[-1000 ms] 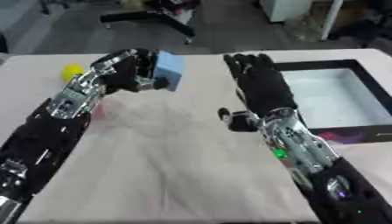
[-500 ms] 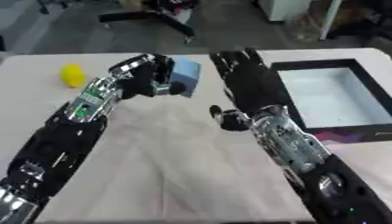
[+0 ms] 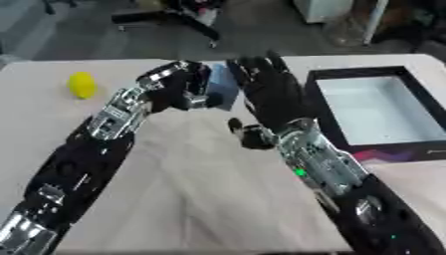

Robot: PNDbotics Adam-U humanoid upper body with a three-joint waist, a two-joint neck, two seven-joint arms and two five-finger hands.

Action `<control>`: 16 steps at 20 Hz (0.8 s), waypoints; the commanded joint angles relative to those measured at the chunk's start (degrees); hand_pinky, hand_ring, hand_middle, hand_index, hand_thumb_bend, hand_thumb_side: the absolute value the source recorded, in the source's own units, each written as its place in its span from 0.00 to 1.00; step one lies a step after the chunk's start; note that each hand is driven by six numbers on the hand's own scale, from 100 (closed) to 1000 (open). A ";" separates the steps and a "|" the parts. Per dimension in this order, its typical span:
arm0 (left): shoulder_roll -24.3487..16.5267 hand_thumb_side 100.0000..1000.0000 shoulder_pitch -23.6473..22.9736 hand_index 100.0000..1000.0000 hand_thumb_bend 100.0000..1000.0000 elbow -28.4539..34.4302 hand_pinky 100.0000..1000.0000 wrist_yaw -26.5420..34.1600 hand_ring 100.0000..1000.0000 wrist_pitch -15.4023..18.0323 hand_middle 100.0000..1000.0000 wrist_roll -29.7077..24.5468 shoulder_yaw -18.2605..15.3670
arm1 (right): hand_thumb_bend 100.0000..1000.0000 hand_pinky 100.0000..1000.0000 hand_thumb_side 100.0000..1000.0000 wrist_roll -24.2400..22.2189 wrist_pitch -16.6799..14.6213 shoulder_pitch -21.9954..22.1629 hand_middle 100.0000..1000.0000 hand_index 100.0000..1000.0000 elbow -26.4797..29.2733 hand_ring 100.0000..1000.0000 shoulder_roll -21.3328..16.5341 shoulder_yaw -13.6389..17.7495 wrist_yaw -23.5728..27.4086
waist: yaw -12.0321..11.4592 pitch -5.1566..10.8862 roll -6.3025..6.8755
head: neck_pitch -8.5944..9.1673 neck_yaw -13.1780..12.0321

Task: Pick up the objects with one hand, pass them to the other hand, and then place them into the box on the other side of the table.

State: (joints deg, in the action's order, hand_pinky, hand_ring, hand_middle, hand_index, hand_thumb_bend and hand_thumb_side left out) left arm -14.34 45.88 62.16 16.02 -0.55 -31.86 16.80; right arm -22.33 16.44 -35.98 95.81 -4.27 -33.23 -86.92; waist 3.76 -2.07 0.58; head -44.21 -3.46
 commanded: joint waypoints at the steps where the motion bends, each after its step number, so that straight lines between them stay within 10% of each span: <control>1: -0.03 0.08 1.39 0.42 0.50 1.26 0.57 0.09 0.46 0.00 0.34 0.24 -0.77 | 0.31 0.96 0.24 0.64 0.39 -1.15 0.86 0.99 0.18 0.90 0.47 0.02 0.62 | -0.10 0.47 0.04 | 0.09 0.11; 8: 0.62 0.08 1.30 0.42 0.50 1.90 0.57 0.64 0.46 -0.56 0.34 0.38 -0.96 | 0.28 0.91 0.23 2.32 1.18 -1.16 0.82 0.96 -0.43 0.87 0.66 -0.19 0.94 | -0.13 0.43 -0.03 | 0.09 0.19; 16: 1.39 0.08 1.23 0.42 0.50 2.79 0.57 1.84 0.46 -1.76 0.34 -0.17 -0.49 | 0.04 0.85 0.00 5.01 2.88 -1.05 0.72 0.87 -1.46 0.81 0.72 -0.18 -2.31 | -0.18 0.40 0.03 | 0.09 0.28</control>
State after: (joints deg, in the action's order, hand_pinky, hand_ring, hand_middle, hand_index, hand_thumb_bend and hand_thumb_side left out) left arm -12.85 45.86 62.90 17.28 -2.11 -31.89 16.51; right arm -17.74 19.05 -36.33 94.38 -3.79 -33.47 -88.53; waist 3.59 -2.19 0.57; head -44.21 -3.39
